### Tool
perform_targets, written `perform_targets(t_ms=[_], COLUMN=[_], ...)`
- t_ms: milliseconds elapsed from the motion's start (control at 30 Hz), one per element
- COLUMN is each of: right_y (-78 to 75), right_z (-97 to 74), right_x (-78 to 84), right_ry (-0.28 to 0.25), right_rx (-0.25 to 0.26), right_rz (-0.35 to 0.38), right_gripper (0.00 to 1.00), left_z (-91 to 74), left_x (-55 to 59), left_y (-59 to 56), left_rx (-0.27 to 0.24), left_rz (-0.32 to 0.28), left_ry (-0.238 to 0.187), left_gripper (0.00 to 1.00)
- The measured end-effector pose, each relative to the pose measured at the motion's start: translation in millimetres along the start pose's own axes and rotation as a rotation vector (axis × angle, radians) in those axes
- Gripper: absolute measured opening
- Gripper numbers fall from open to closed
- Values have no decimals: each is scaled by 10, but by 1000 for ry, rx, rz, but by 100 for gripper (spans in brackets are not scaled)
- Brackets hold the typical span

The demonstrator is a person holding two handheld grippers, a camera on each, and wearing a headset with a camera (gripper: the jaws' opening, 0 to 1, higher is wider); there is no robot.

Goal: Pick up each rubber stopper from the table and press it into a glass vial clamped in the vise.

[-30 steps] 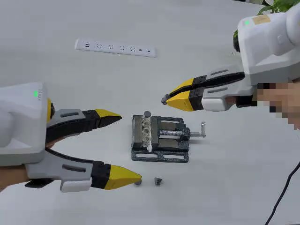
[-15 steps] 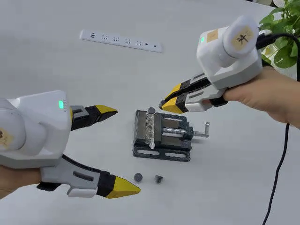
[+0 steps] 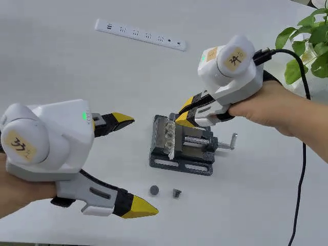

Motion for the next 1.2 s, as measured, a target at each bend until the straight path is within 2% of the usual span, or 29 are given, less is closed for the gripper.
perform_targets(t_ms=[467,1200], right_y=[4,14], right_z=[146,226], right_x=[64,82], right_ry=[45,68], right_rx=[1,-6], right_rz=[-12,-46], right_gripper=[6,5], left_z=[3,31], left_x=[35,56], left_y=[8,-14], left_rx=[5,13], left_rz=[-11,-24], left_ry=[-22,-35], left_gripper=[98,95])
Point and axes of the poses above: the centre of the closed fingertips' face, and the gripper's own axes: z roughly forward along the fingers, y roughly to its left, x roughly out of its underside, the point moved 6 cm from there along -z, roughly backward along the fingers, and after that the axes turned 13 degrees about x, right-handed, at the moved point
